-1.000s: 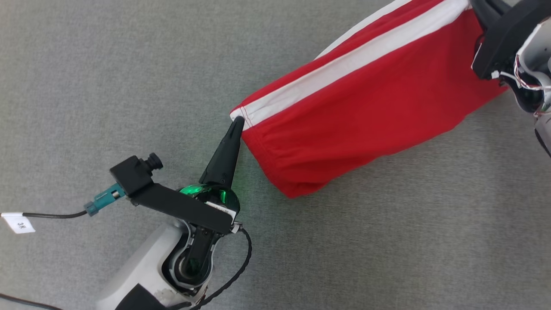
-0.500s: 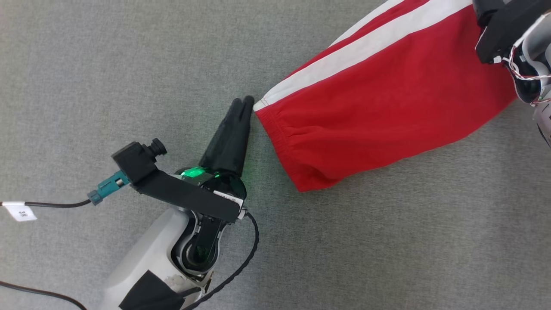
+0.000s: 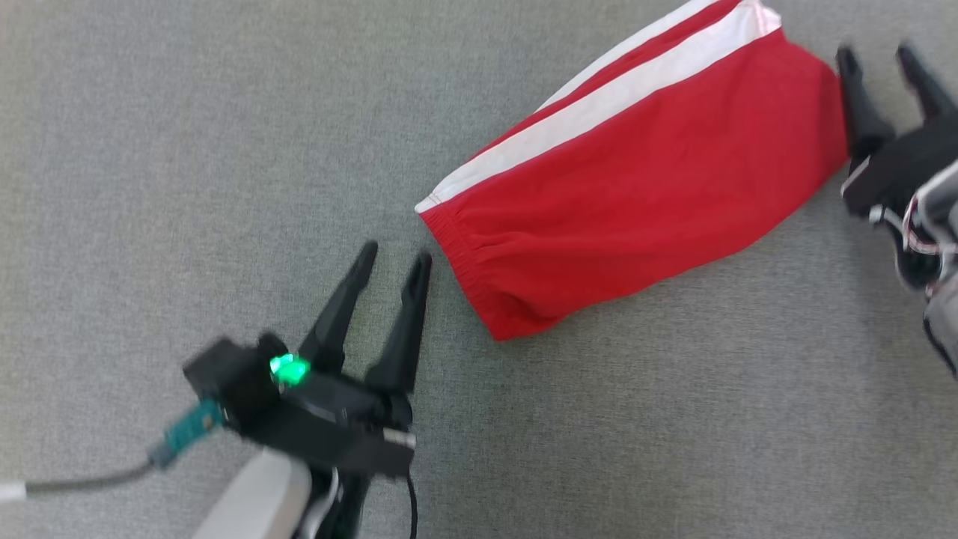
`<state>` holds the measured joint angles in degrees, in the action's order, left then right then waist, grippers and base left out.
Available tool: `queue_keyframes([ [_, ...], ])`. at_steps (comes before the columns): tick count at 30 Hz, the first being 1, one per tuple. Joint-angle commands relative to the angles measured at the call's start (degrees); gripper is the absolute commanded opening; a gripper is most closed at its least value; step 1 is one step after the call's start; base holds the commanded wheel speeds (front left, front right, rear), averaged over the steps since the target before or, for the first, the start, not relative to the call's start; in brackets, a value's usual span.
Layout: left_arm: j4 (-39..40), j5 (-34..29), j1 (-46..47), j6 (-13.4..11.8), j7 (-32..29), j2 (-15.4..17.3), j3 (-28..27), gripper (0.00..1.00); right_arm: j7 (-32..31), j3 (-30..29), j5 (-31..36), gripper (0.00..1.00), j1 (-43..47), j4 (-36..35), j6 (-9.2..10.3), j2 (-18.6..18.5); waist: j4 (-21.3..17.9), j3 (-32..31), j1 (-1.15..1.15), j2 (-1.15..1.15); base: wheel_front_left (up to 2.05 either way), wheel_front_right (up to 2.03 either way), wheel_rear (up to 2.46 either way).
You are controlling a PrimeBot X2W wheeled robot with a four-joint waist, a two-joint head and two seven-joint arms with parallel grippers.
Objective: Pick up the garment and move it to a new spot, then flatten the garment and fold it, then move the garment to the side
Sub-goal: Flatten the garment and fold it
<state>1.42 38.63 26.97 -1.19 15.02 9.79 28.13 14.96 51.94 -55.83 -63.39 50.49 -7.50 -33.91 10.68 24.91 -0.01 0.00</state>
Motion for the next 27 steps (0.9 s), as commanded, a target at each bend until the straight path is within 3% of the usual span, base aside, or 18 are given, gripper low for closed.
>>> queue_keyframes([
  [1,1.7,-3.4,-2.9,-0.2,0.2,-0.3,-0.8,1.0,0.3,0.2,-1.0,1.0,1.6,-0.6,0.03,-0.8,-0.8,-1.2,0.01,0.0,0.0,0.0,0.0],
  [7,5.6,-11.8,-10.0,2.0,0.2,-3.0,-1.2,1.0,0.3,1.6,-3.0,1.0,4.4,-0.7,0.03,-2.3,0.3,-1.5,0.01,0.0,0.0,0.0,0.0],
  [18,8.0,-17.9,-15.3,4.2,0.2,-6.4,-2.3,1.0,0.3,4.8,0.1,1.0,2.1,3.8,0.03,-2.1,4.9,-0.4,0.01,0.0,0.0,0.0,0.0],
  [22,8.2,-18.3,-16.7,4.7,0.2,-6.8,-2.6,1.0,0.1,6.5,0.9,0.86,1.5,7.7,0.03,-1.0,6.6,-0.4,0.01,0.0,0.0,0.0,0.0],
  [25,8.2,-18.3,-17.2,5.0,0.2,-6.9,-2.8,1.0,-1.7,8.4,1.6,0.91,1.4,10.3,0.02,0.1,7.5,-0.6,0.01,0.0,0.0,0.0,0.0],
  [27,8.4,-18.1,-17.5,4.9,0.2,-6.9,-2.9,1.0,-2.8,9.7,1.9,0.85,1.4,11.6,0.01,1.0,7.7,-0.7,0.01,0.0,0.0,0.0,0.0],
])
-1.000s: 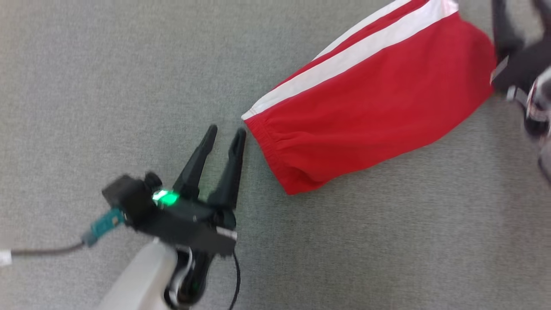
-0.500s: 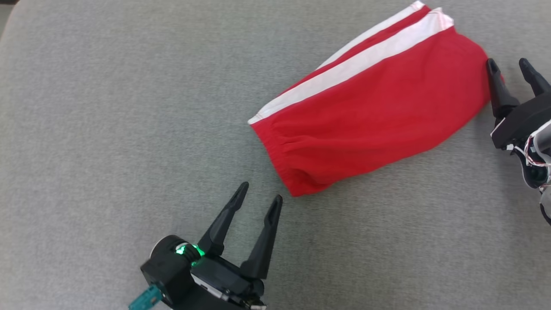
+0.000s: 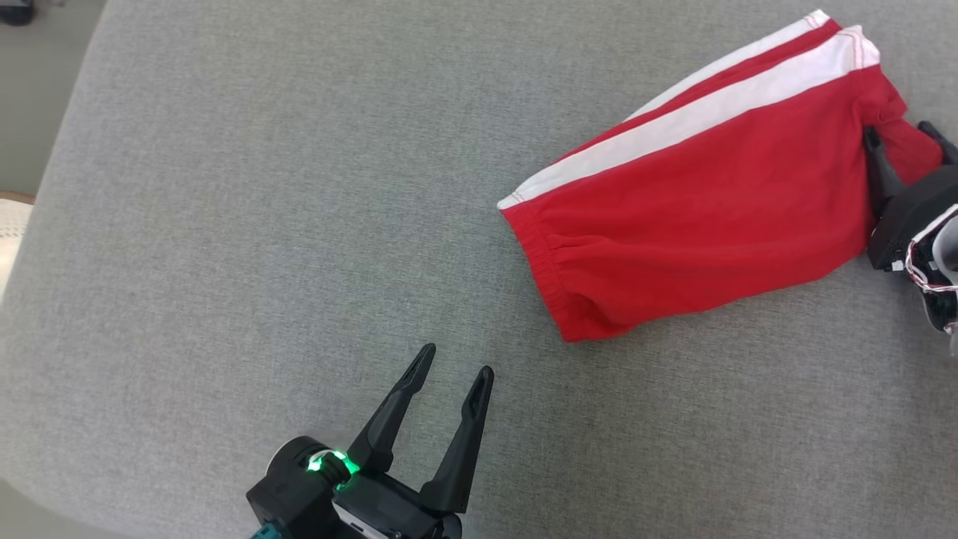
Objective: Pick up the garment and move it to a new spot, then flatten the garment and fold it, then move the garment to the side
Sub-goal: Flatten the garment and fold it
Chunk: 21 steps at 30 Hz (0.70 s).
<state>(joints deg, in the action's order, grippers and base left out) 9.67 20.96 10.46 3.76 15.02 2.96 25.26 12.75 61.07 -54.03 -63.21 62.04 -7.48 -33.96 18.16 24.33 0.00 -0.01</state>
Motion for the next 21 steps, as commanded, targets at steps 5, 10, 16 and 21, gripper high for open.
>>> queue_keyframes([
  [5,0.2,-0.1,-1.0,-0.6,0.2,-0.1,-0.2,1.0,-0.7,2.0,-0.8,0.0,1.6,1.6,-0.01,2.4,0.0,-0.8,0.0,0.01,0.0,0.0,0.0],
  [10,-0.3,-0.7,-1.3,-0.8,0.2,0.0,-0.5,1.0,0.9,0.5,-3.7,0.0,3.2,2.2,-0.01,3.2,-1.6,-2.7,0.0,0.01,0.0,0.0,0.0],
  [16,-0.8,-1.3,-2.5,-1.0,0.2,0.0,-0.9,1.0,2.3,-2.5,-6.9,0.0,6.9,1.4,0.01,3.4,-4.8,-6.0,0.0,0.01,0.0,0.0,0.0],
  [21,-1.0,-1.4,-3.6,-1.2,0.2,0.0,-1.4,1.0,2.4,-8.4,-6.7,0.0,10.9,-1.7,0.01,2.1,-7.8,-8.9,0.0,0.01,0.0,0.0,0.0],
])
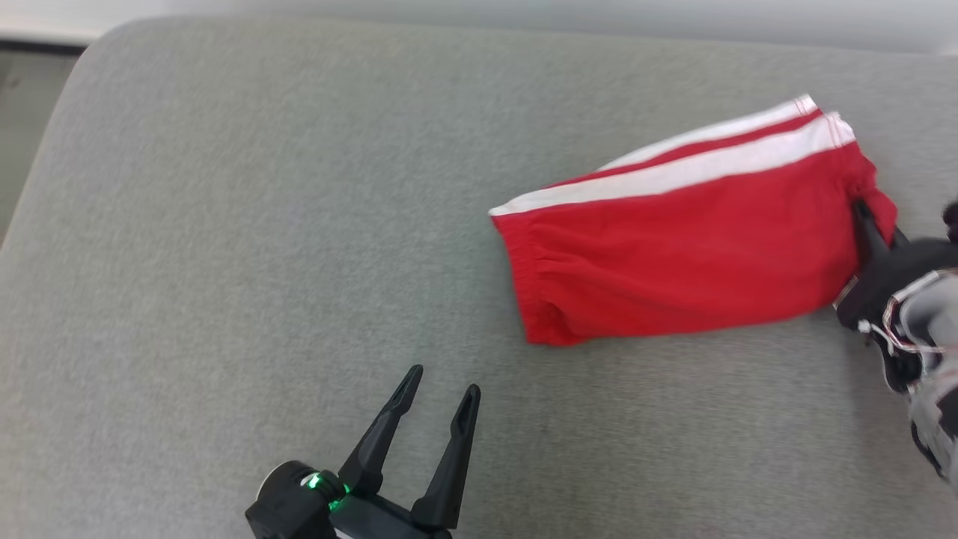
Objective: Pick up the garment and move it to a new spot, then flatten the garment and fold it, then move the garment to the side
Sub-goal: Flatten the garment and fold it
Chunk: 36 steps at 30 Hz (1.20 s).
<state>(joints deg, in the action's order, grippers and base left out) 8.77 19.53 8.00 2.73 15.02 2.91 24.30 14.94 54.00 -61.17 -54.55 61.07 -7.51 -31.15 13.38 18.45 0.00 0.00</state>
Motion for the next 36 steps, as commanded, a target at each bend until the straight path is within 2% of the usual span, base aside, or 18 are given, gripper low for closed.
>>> queue_keyframes([
  [1,-0.2,0.0,-1.5,-0.2,0.2,0.0,-0.4,1.0,0.3,-2.8,0.9,0.0,3.7,-1.4,0.05,-0.8,-3.6,-3.6,0.0,0.0,0.0,0.0,0.0],
  [11,-0.6,-0.4,-3.0,-0.4,0.2,0.0,-0.7,1.0,0.3,-14.1,5.0,0.0,13.6,-5.6,0.05,-1.0,-8.3,-7.3,0.0,0.0,0.0,0.0,0.0],
  [19,-1.7,1.0,-3.0,-0.6,0.2,0.0,0.0,1.0,0.3,-18.2,9.5,0.0,15.2,-6.3,0.05,0.5,-9.7,-8.4,0.0,0.0,0.0,0.0,0.0],
  [28,-3.5,1.6,-3.4,-0.6,0.2,0.0,0.9,1.0,0.3,-18.6,13.7,0.0,13.6,-8.4,0.05,2.0,-9.3,-10.4,0.0,0.0,0.0,0.0,0.0],
  [36,-5.4,3.0,-3.5,-0.7,0.2,0.0,2.3,1.0,0.3,-13.7,15.4,0.0,9.4,-10.3,0.05,5.2,-7.4,-12.3,0.0,0.0,0.0,0.0,0.0],
])
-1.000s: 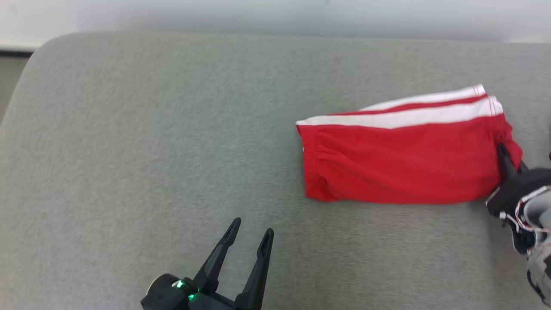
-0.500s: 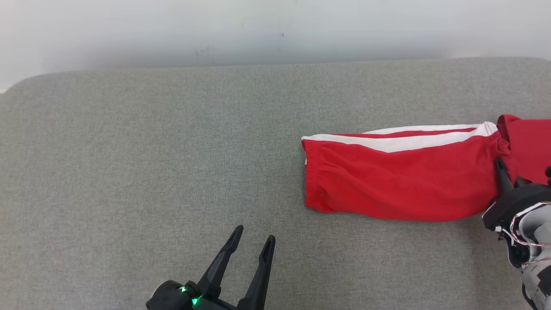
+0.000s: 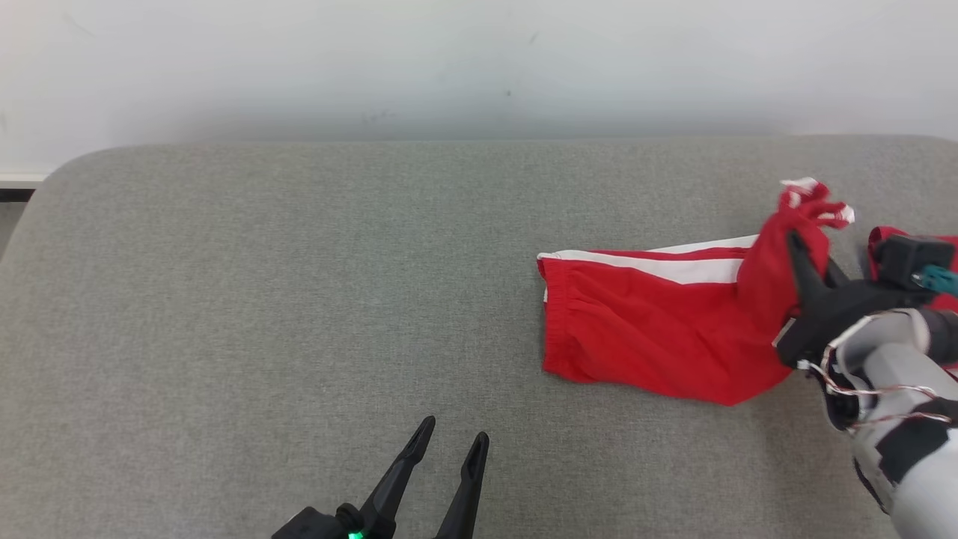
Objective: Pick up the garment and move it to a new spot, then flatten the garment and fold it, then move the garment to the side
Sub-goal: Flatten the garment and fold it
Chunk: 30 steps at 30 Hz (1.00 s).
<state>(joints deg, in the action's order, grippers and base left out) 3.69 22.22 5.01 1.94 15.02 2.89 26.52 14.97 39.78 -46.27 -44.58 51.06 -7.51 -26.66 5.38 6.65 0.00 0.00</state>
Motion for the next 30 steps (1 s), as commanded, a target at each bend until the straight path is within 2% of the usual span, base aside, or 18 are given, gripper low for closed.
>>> queue_keyframes([
  [1,-0.5,0.4,-0.5,0.0,0.2,0.0,0.2,1.0,0.3,1.3,0.4,0.0,-1.0,-0.5,0.05,1.3,0.8,-0.7,0.0,0.0,0.0,0.0,0.0],
  [8,-1.4,1.0,-0.8,-0.4,0.2,0.0,0.9,1.0,-0.2,7.3,0.0,0.0,-3.3,-2.5,0.05,5.0,2.3,-2.0,0.0,0.0,0.0,0.0,0.0],
  [14,-1.4,1.1,-1.2,-0.7,0.2,0.0,0.8,1.0,-1.2,12.4,-0.2,0.0,-3.2,-4.2,0.05,6.4,3.2,-2.4,0.0,0.0,0.0,0.0,0.0],
  [17,-0.9,2.8,-1.8,-1.0,0.2,0.0,0.6,1.0,-2.1,15.8,-0.2,0.0,-1.9,-5.2,0.05,6.6,3.4,-2.4,0.0,0.0,0.0,0.0,0.0],
  [23,-0.7,2.2,-1.7,-0.9,0.2,0.0,0.4,1.0,-3.2,22.7,-2.7,0.0,1.7,-8.2,0.05,7.5,3.4,-2.3,0.0,0.0,0.0,0.0,0.0],
  [24,-0.7,2.1,-1.8,-1.0,0.2,0.0,0.4,1.0,-3.2,23.5,-2.9,0.02,2.0,-8.5,0.05,7.6,3.3,-2.3,0.0,0.0,0.0,0.0,0.0],
  [25,-0.9,1.8,-1.9,-1.0,0.2,0.0,0.4,1.0,-3.3,24.8,-3.5,0.24,2.6,-9.2,0.05,7.9,3.0,-2.4,0.0,0.0,0.0,0.0,0.0],
  [28,-1.1,1.6,-1.9,-1.1,0.2,0.0,0.5,1.0,-3.0,26.2,-4.4,0.44,3.2,-9.6,0.05,8.4,2.6,-2.7,0.0,0.0,0.0,0.0,0.0],
  [29,-1.1,1.5,-2.0,-1.2,0.2,0.0,0.5,1.0,-2.9,26.5,-4.8,0.63,3.4,-9.8,0.05,8.6,2.5,-2.8,0.0,0.0,0.0,0.0,0.0],
  [30,-1.1,1.6,-2.0,-1.2,0.2,0.0,0.5,1.0,-2.9,26.9,-5.3,0.89,3.7,-10.0,0.05,8.8,2.3,-3.0,0.0,0.0,0.0,0.0,0.0],
])
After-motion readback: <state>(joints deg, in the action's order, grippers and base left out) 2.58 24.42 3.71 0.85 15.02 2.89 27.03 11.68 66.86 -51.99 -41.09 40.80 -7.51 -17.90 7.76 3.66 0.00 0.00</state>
